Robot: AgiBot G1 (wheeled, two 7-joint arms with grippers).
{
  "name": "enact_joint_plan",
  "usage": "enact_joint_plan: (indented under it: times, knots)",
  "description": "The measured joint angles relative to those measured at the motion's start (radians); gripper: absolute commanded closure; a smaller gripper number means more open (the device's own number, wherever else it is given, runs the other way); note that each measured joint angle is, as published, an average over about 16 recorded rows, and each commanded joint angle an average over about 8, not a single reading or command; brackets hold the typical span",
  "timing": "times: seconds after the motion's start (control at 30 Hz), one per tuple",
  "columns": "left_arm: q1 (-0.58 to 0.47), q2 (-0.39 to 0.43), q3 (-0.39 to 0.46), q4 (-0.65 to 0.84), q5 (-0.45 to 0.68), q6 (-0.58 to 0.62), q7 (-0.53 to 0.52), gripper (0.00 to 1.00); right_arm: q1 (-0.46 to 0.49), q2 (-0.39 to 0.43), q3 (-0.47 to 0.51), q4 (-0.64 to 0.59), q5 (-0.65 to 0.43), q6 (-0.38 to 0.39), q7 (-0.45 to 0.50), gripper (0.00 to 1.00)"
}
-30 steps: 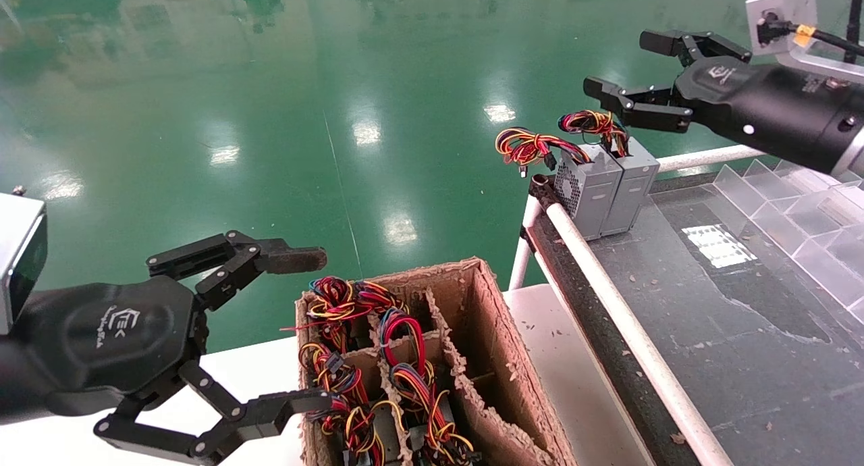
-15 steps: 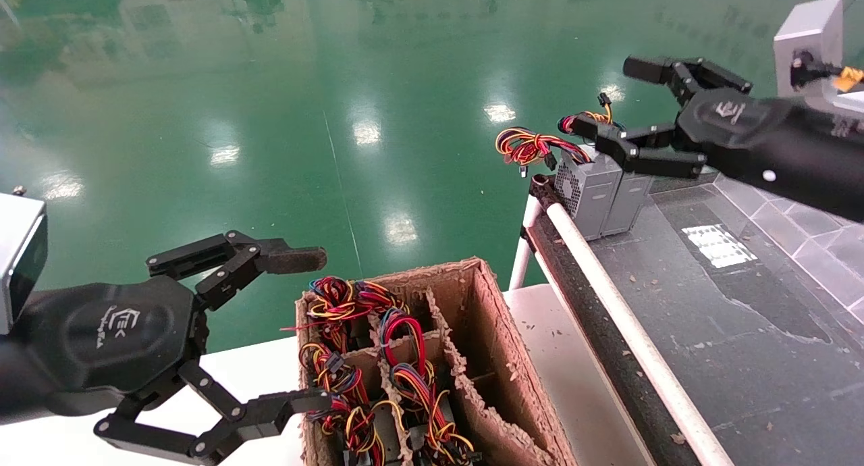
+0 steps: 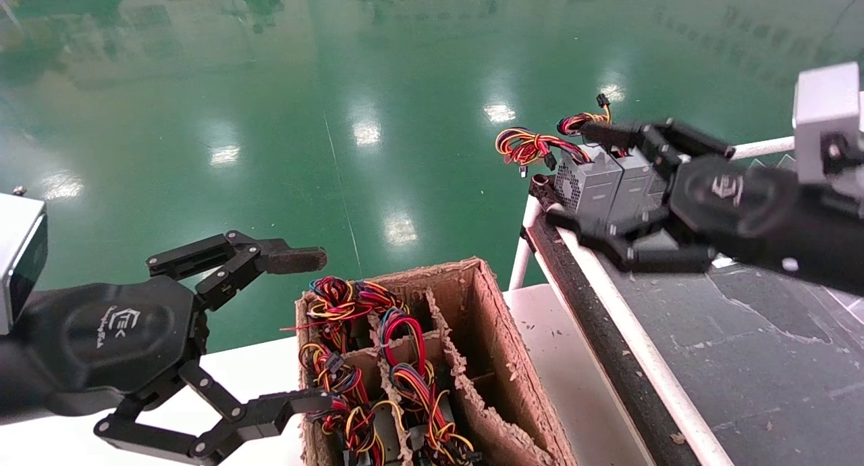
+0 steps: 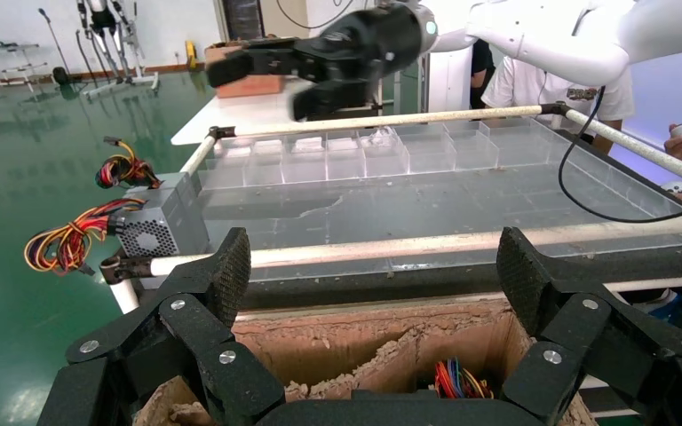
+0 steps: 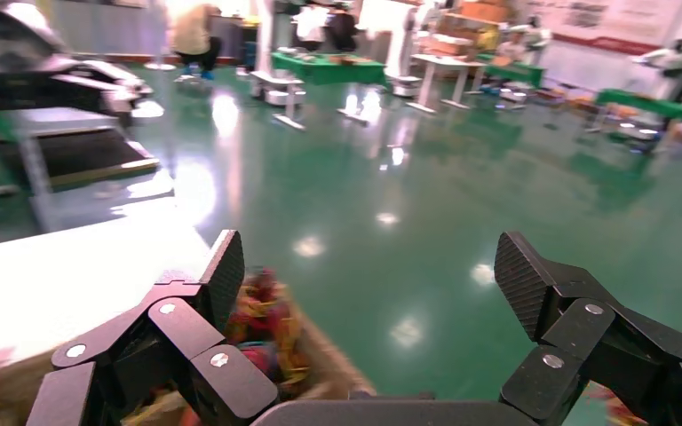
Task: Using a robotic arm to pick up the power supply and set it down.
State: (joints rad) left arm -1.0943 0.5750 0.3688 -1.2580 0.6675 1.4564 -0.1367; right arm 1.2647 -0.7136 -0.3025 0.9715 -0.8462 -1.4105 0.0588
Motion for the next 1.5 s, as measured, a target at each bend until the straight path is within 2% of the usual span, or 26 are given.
enact_joint_plan:
  times: [0.37,0.6,1.5]
  knots:
    - [0.0,0.0,0.0,0.0,0.0,0.0,0.0,0.0,-0.137,0.074,0.016,0.225,0.083,-0.061,0.092,0.0]
    - [0.0,0.0,0.0,0.0,0.0,0.0,0.0,0.0,-0.192,0.103,0.023,0.316,0.118,-0.086,0.127,0.0]
    - [0.0,0.0,0.0,0.0,0.0,0.0,0.0,0.0,-0.192,0.103,0.024,0.314,0.117,-0.086,0.129,0.0]
